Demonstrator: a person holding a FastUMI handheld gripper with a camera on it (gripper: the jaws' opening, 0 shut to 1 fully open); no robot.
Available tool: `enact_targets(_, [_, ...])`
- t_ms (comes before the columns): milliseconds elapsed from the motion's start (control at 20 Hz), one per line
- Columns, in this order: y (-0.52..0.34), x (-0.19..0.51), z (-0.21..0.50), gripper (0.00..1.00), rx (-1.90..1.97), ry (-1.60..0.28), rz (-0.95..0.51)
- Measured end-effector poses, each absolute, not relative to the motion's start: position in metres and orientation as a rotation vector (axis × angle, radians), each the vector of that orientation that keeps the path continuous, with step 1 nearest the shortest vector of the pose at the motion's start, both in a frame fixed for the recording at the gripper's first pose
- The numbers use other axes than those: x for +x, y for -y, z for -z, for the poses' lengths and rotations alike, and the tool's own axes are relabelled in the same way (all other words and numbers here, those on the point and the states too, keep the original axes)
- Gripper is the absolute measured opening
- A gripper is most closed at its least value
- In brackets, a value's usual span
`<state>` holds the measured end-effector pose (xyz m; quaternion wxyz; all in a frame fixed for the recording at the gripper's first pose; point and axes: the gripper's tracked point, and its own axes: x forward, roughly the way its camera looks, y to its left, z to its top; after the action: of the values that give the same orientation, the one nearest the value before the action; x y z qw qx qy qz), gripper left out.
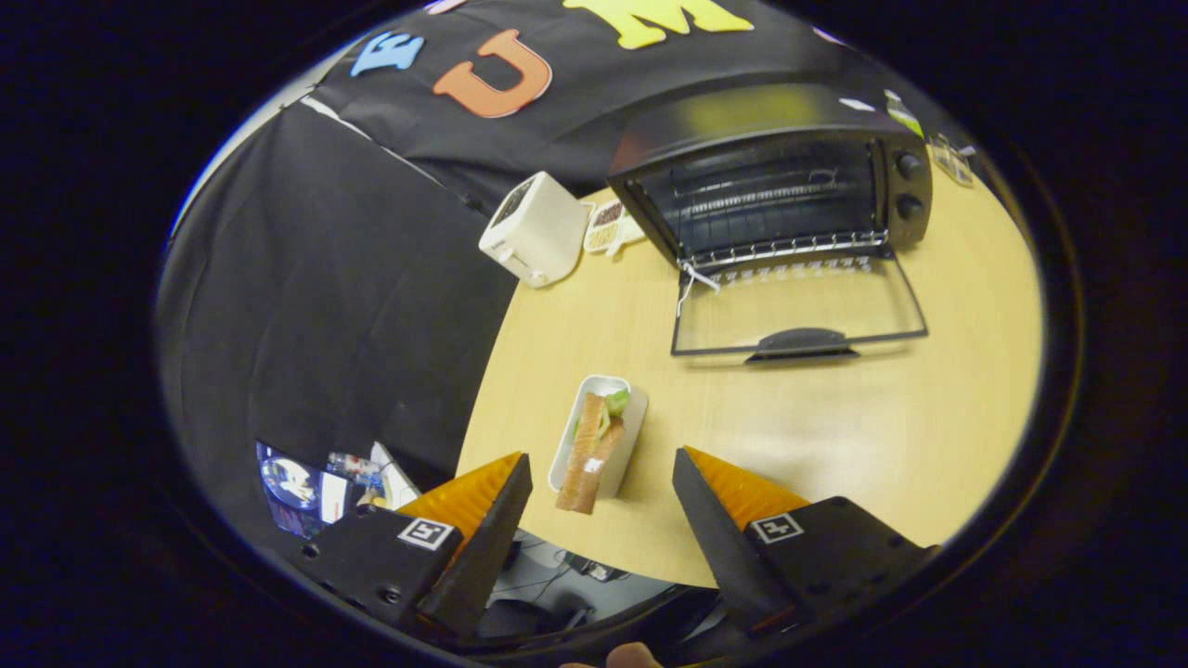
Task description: Open the toaster oven, put the food inside, and close the toaster oven door.
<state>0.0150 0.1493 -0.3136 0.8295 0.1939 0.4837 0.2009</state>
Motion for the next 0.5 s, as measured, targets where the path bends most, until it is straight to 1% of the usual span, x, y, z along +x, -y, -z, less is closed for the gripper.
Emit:
enact_targets(250, [-0.173, 0.027, 0.351, 0.96, 0.495, -1.169, -0.414])
enact_targets(500, [-0.189, 0.034, 0.366, 0.77, 0.57, -1.238, -0.401])
